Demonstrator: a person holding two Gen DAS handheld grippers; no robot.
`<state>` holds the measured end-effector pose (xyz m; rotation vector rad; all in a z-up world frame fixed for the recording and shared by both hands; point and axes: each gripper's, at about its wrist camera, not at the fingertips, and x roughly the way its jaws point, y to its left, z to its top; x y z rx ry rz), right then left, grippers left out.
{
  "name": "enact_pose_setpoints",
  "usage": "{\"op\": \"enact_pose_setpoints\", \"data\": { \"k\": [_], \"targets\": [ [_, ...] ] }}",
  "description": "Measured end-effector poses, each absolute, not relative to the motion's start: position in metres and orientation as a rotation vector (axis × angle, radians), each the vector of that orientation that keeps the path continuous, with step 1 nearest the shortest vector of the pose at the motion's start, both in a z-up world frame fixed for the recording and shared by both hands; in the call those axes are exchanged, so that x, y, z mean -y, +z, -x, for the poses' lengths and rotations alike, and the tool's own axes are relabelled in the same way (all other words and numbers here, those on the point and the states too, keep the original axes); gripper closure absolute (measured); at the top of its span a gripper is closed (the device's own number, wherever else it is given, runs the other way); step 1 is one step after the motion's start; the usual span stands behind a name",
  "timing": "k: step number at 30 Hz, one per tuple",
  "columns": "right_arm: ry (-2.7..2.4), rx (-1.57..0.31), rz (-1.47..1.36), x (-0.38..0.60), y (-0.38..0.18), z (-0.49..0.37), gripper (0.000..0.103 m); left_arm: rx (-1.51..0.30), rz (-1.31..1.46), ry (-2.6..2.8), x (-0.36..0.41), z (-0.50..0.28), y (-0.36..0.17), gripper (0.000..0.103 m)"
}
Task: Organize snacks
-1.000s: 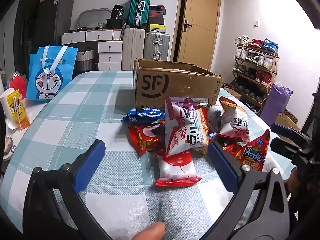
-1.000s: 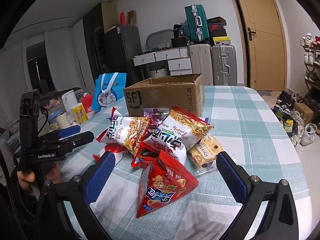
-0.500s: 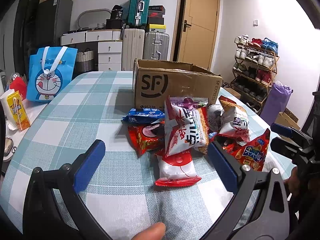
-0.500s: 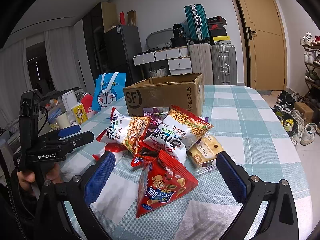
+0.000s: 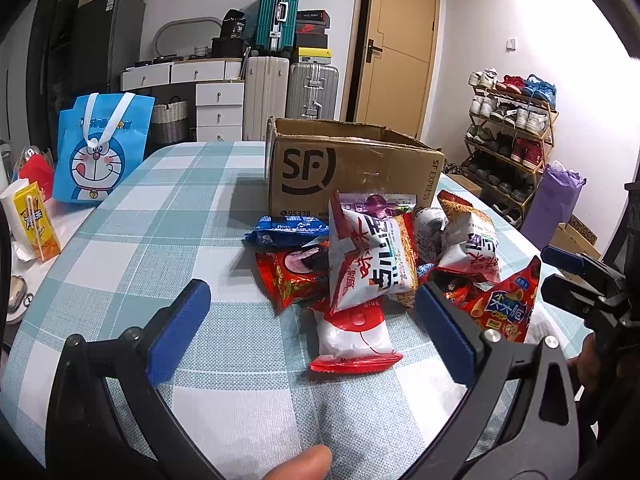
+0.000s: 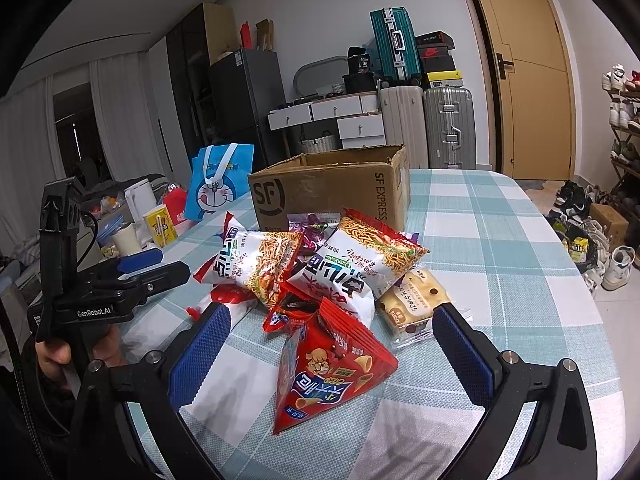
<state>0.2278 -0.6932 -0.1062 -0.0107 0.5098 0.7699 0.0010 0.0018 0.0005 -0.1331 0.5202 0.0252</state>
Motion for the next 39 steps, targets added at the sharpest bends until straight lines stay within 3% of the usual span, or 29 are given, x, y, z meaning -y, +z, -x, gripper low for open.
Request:
{"op": "enact_pose_setpoints", "data": {
  "k": [39],
  "targets": [
    [0.769,-0.531,-0.002,0.6940,-0.1068,-0.2305,0.000,-0.521,0.127,0.027,-0.0010,-0.0009,0.0009,0.001]
  ]
}}
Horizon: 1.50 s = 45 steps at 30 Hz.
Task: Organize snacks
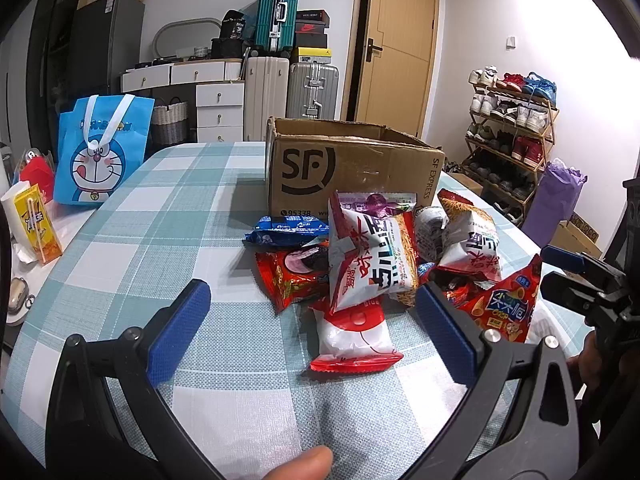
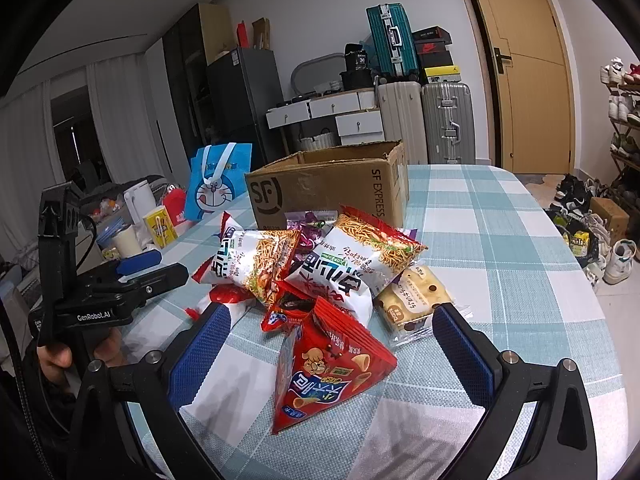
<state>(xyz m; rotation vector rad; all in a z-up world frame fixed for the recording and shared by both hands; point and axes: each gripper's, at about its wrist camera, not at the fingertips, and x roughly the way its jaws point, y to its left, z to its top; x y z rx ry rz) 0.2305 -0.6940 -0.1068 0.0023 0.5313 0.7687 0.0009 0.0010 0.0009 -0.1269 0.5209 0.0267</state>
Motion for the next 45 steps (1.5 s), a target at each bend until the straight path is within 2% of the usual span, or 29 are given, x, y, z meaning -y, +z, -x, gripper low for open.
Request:
{"op": "enact_pose_setpoints", "data": {
  "k": [11,16,24,28,33,35,40,41,45],
  "targets": [
    [0.751,-0.570,0.012,0.690,-0.108,-0.235,0.000,-0.546,0.055,0.017,0.008,-0.001,0.003,0.001],
    [0.743,-0.651,0.008,0.686,-0.114,-0.240,0.000,-0.585,0.062,0.001,0.006,-0.006,0.002,0.001],
    [0.755,-0.762,0.017,0.675,-0.128,-0.247,0.000,-0.734,0.088,-0.023,0.003,-0.030,-0.014,0.001],
    [0.751,-0.781,0.056,0.664,-0.132,-0.250,0.002,-0.776,0.079,-0.047,0.006,-0.042,-0.022,0.014],
    [0.753,-0.796,0.104,0.652,-0.136,-0.250,0.013,-0.823,0.046,-0.057,0.014,-0.057,-0.031,0.025],
    [0.747,-0.805,0.122,0.650,-0.136,-0.252,0.014,-0.854,0.049,-0.067,0.015,-0.062,-0.036,0.036],
    [0.731,-0.818,0.139,0.647,-0.139,-0.254,0.023,-0.879,0.074,-0.105,0.014,-0.069,-0.044,0.049],
    [0.728,-0.822,0.140,0.648,-0.139,-0.254,0.024,-0.881,0.072,-0.112,0.015,-0.070,-0.046,0.058],
    [0.720,-0.844,0.139,0.648,-0.142,-0.258,0.024,-0.878,0.057,-0.110,0.019,-0.070,-0.049,0.061]
  ]
}}
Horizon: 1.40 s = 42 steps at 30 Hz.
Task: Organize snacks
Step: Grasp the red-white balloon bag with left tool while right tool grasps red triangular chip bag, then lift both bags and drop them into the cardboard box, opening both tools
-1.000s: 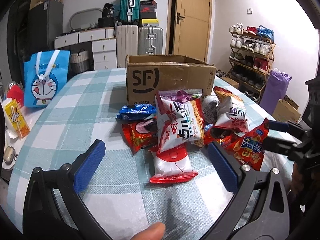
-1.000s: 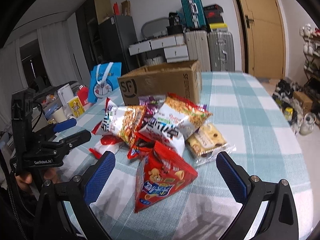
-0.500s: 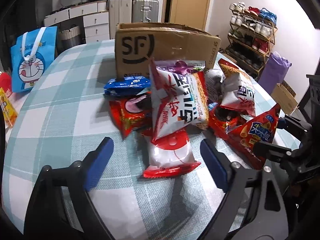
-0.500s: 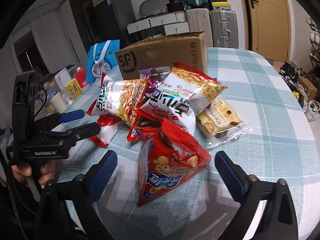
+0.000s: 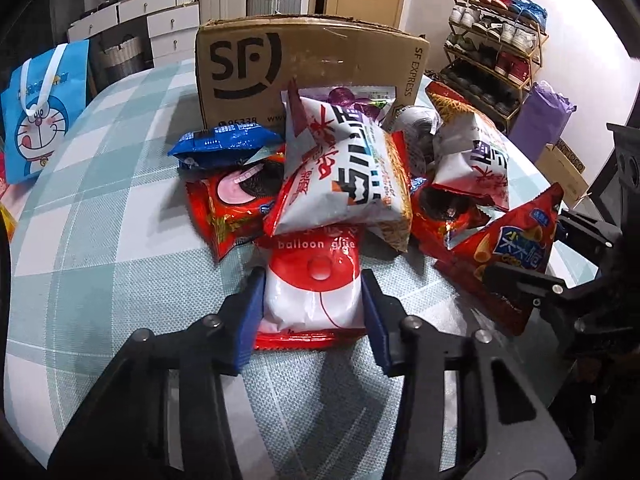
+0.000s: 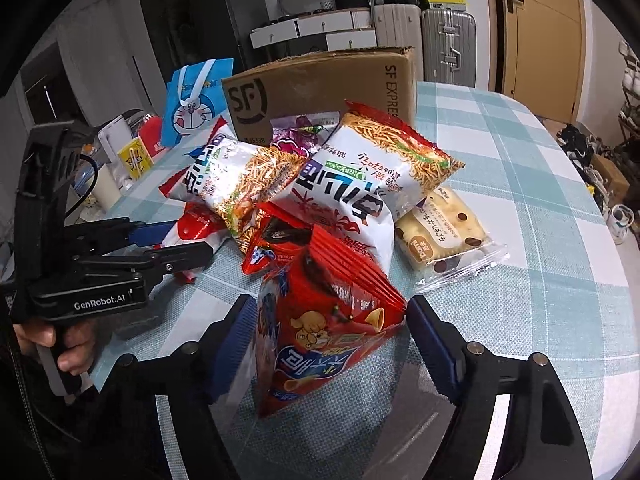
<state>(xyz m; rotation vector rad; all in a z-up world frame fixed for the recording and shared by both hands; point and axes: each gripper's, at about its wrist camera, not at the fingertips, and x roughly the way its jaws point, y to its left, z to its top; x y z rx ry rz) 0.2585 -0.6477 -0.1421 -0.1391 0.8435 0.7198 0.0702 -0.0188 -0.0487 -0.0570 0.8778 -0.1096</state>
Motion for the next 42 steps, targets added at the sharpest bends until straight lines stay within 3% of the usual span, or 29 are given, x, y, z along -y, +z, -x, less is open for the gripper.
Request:
{"op": "enact_pose_setpoints", "data": {
  "k": [10,14,29,42],
  "targets": [
    [0.745,-0.818,0.155,0.651,-0.143,-0.249,0.038,-0.863,0.082,-0.130,0.013,-0.047,-0.038,0.062],
    [0.768,-0.811,0.137,0.656,-0.142,-0.244,0.049,-0.846,0.092,-0.138,0.009,-0.035,-0.033,0.062],
    [0.793,-0.657,0.069,0.677,-0.096,-0.217,0.050,-0.717,0.097,-0.149,0.010,0.004,0.014,0.062],
    [0.763,-0.562,0.039,0.674,-0.049,-0.248,0.049,-0.612,0.103,-0.105,0.000,-0.016,0.065,0.062]
  ]
}}
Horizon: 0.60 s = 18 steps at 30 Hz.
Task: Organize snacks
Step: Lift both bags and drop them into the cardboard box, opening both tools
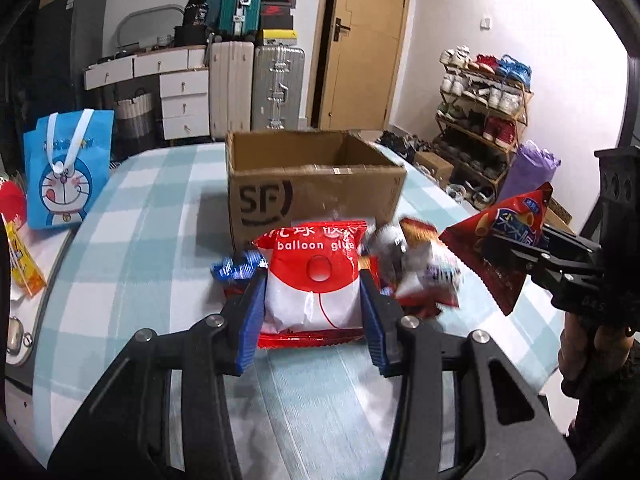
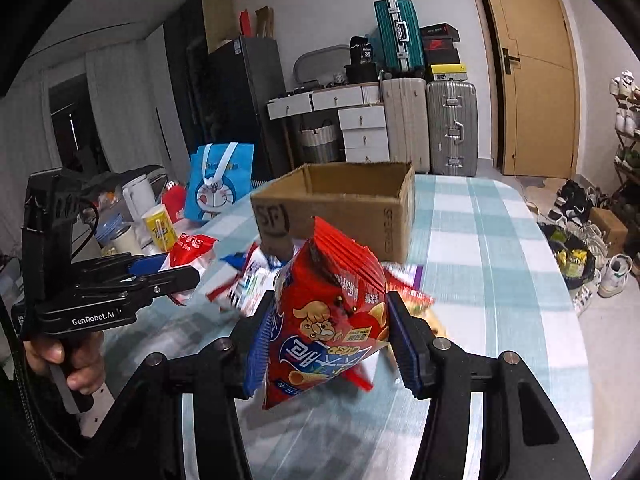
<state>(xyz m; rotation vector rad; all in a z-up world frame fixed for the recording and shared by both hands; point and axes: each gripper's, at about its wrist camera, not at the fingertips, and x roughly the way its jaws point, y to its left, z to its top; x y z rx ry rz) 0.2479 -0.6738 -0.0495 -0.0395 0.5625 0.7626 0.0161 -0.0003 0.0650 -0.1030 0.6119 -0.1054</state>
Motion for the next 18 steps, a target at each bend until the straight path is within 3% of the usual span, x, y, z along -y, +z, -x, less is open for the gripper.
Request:
{"op": "enact_pose_setpoints", "data": {
  "k": [18],
  "targets": [
    [0.766,-0.520,0.015,0.654,-0.012,-0.311,0.049,-0.539,0.108,-0.024,-0.017,-0.086,0.105,0.062]
  ]
}}
